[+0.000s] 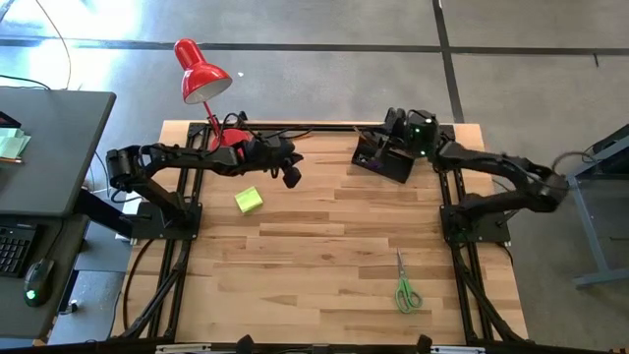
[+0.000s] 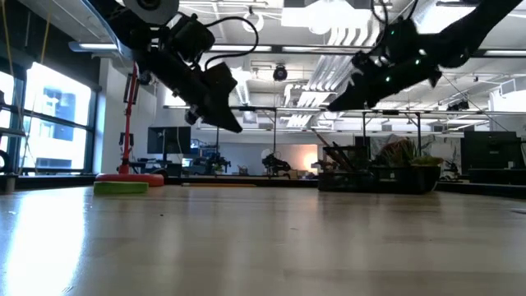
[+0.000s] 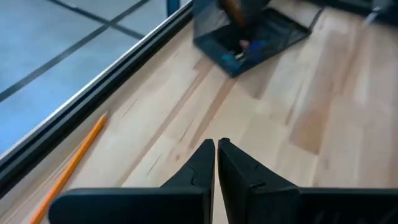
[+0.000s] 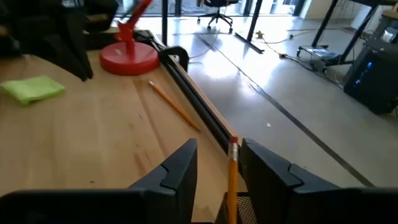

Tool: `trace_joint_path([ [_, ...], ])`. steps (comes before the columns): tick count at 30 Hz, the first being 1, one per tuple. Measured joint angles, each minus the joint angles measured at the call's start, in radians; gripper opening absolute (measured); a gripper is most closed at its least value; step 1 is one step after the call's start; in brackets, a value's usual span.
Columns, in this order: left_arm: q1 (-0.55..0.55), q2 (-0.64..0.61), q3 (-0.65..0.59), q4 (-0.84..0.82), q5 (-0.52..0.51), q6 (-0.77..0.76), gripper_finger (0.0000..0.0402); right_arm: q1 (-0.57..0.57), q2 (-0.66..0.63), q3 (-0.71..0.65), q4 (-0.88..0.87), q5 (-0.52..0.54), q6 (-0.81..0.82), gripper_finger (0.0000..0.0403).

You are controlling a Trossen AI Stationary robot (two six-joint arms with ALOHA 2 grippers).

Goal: Pick and place office supplies into organizer
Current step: Put the yellow pencil into the black desk organizer

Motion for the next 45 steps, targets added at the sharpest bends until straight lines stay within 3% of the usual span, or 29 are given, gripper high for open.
trace_joint_path([
  [4, -0.001, -0.001, 0.0, -0.019, -0.036, 0.0, 0.0008, 0.031, -0.114, 0.0, -0.09, -0.004, -0.009, 0.0118],
  [9, 0.001, -0.001, 0.0, -0.13, -0.254, -0.001, 0.0008, 0.089, -0.158, 0.0, -0.118, -0.007, -0.011, 0.0118],
  [13, 0.011, -0.001, 0.0, -0.175, -0.358, 0.0, 0.0008, 0.136, -0.143, 0.0, -0.088, 0.004, -0.05, 0.0117],
  [16, 0.05, 0.002, 0.0, -0.196, -0.35, -0.001, 0.0008, 0.164, -0.138, 0.0, -0.058, 0.02, -0.068, 0.0117],
  [26, 0.261, 0.016, 0.0, -0.246, -0.099, 0.106, 0.0008, 0.198, -0.138, 0.0, -0.035, -0.042, -0.07, 0.0117],
  [33, 0.247, 0.125, 0.0, -0.153, -0.115, 0.171, 0.0008, 0.198, -0.138, 0.0, -0.034, -0.054, -0.057, 0.0118],
  [39, 0.251, 0.184, 0.0, -0.101, -0.248, 0.203, 0.0008, 0.198, -0.138, 0.0, -0.039, -0.074, -0.042, 0.0117],
  [45, 0.258, 0.184, 0.0, -0.031, -0.237, 0.2, 0.0008, 0.198, -0.138, 0.0, -0.039, -0.076, -0.041, 0.0117],
])
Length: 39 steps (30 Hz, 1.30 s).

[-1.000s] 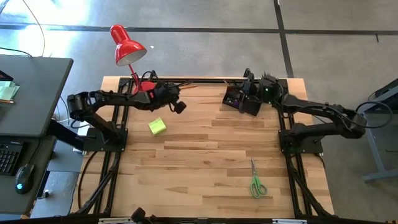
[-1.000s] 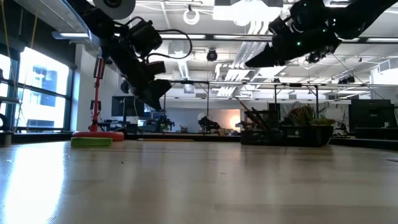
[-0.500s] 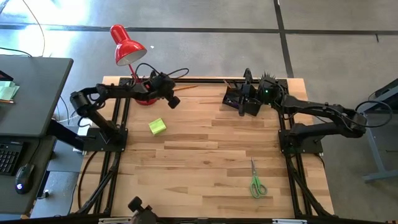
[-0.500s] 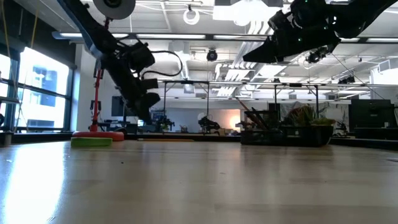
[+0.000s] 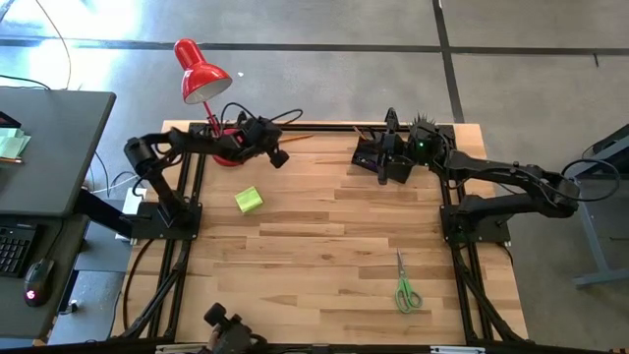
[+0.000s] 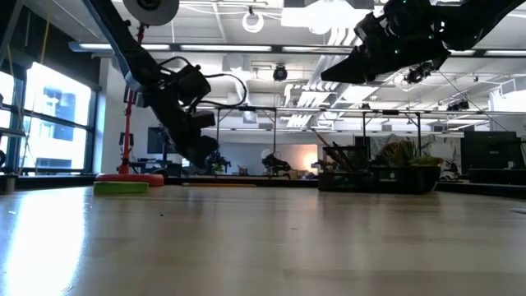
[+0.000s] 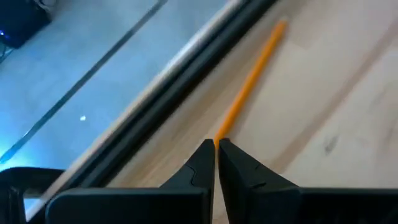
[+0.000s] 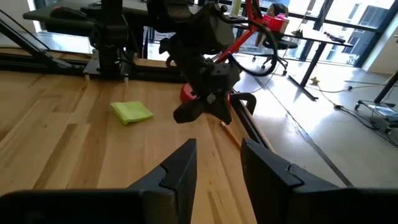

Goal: Pick and place office supplies into organizer
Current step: Put the yellow pencil into the black desk organizer

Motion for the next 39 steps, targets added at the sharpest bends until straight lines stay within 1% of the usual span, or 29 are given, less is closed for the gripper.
trace_joint_path([
  [3, 0.024, 0.0, 0.0, 0.012, 0.043, -0.052, 0.0021, 0.0, 0.0, 0.0, -0.001, -0.013, 0.001, 0.0117],
  [7, 0.051, 0.007, 0.0, 0.01, 0.056, -0.145, 0.0062, 0.0, 0.0, 0.0, -0.001, -0.036, 0.0, 0.0118],
  [11, 0.066, 0.03, 0.007, 0.007, 0.116, -0.225, 0.01, 0.0, 0.0, 0.0, 0.0, -0.037, -0.001, 0.0116],
  [14, 0.062, 0.051, 0.036, -0.024, 0.109, -0.278, 0.0111, 0.0, 0.0, 0.0, 0.0, -0.037, -0.002, 0.0111],
  [17, 0.049, 0.093, 0.068, -0.041, 0.071, -0.295, 0.0104, 0.0, 0.0, 0.0, 0.0, -0.037, 0.001, 0.0104],
  [20, 0.048, 0.137, 0.091, -0.05, 0.026, -0.295, 0.0085, 0.0, 0.0, 0.0, 0.0, -0.037, 0.002, 0.0096],
  [22, 0.05, 0.145, 0.109, -0.063, 0.032, -0.295, 0.007, 0.0, 0.0, 0.0, 0.0, -0.037, 0.001, 0.0092],
  [24, 0.051, 0.145, 0.118, -0.059, 0.061, -0.296, 0.0056, 0.0, 0.0, 0.0, 0.0, -0.037, 0.0, 0.0087],
  [27, 0.042, 0.145, 0.119, -0.065, 0.104, -0.29, 0.0038, 0.0, 0.0, 0.0, -0.001, -0.038, -0.002, 0.0082],
  [31, 0.042, 0.145, 0.119, -0.09, 0.127, -0.286, 0.0017, 0.0, 0.0, 0.0, -0.001, -0.037, -0.002, 0.0078],
  [36, 0.043, 0.141, 0.119, -0.102, 0.1, -0.262, 0.0006, 0.0, 0.0, 0.0, -0.005, -0.038, 0.0, 0.0078],
  [39, 0.042, 0.126, 0.119, -0.075, 0.05, -0.261, 0.0012, 0.0, 0.0, 0.0, -0.005, -0.038, -0.002, 0.0078],
])
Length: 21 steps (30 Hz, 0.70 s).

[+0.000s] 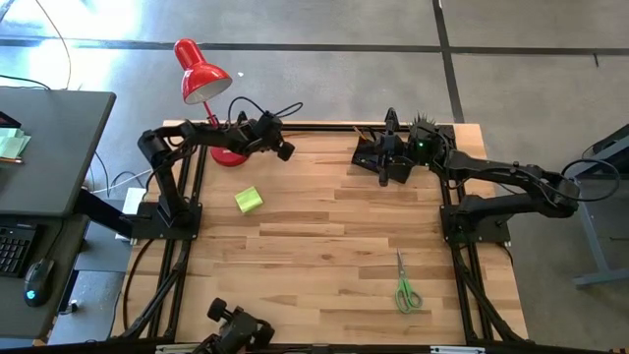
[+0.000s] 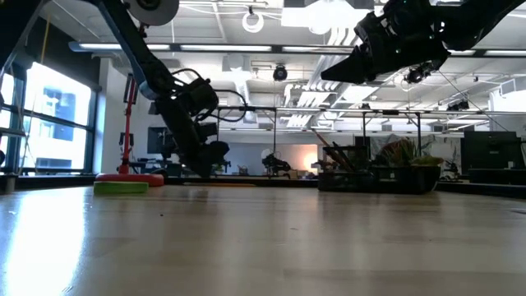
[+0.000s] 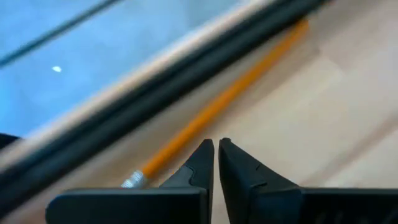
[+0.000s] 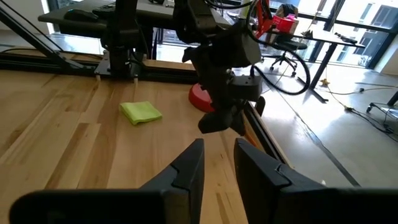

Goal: Pick and place office supplies into organizer
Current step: Put the yellow pencil into the black desk organizer

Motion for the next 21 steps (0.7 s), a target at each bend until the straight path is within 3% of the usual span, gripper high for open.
trace_joint_path([
  [4, 0.007, -0.003, 0.003, 0.04, -0.033, 0.0, 0.0027, 0.0, 0.0, 0.0, 0.0, 0.0, 0.0, 0.0078],
  [12, 0.063, -0.003, 0.099, -0.163, 0.05, -0.011, 0.0052, 0.0, 0.0, 0.0, -0.022, 0.0, 0.054, 0.0078],
  [21, 0.067, 0.029, 0.157, -0.223, 0.071, 0.009, 0.0069, 0.0, 0.0, 0.0, -0.116, 0.0, 0.138, 0.0078],
])
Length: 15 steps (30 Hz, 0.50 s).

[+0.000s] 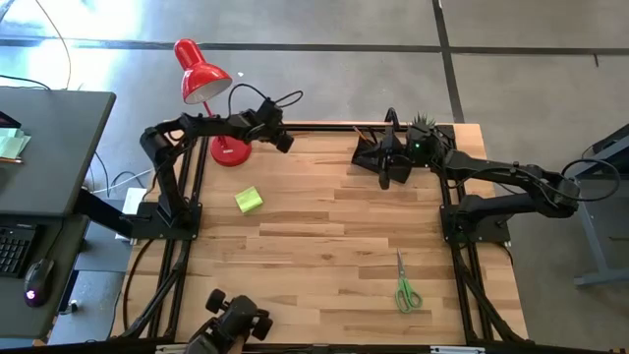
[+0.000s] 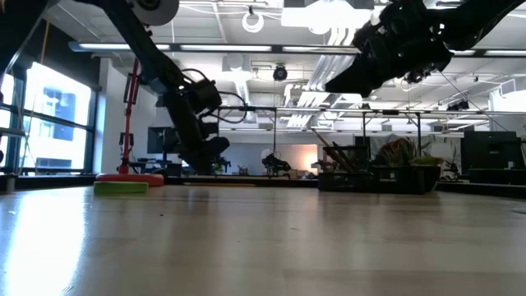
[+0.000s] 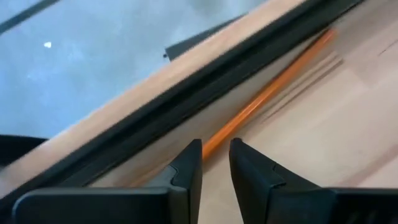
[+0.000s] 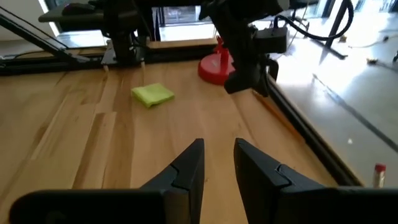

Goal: Pick and place office supplies into organizer
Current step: Put the yellow pencil into the black desk organizer

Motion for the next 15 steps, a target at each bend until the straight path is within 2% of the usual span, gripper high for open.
trace_joint_path([
  [8, 0.001, 0.111, 0.075, -0.018, -0.024, 0.01, 0.0069, 0.036, 0.0, 0.0, -0.021, 0.002, -0.01, 0.0078],
  [12, 0.0, 0.125, 0.095, -0.034, 0.011, 0.022, 0.0069, 0.057, 0.0, 0.0, -0.021, 0.003, -0.051, 0.0078],
  [15, 0.001, 0.124, 0.097, -0.062, 0.092, 0.047, 0.007, 0.066, 0.0, 0.0, -0.021, 0.003, -0.069, 0.0078],
])
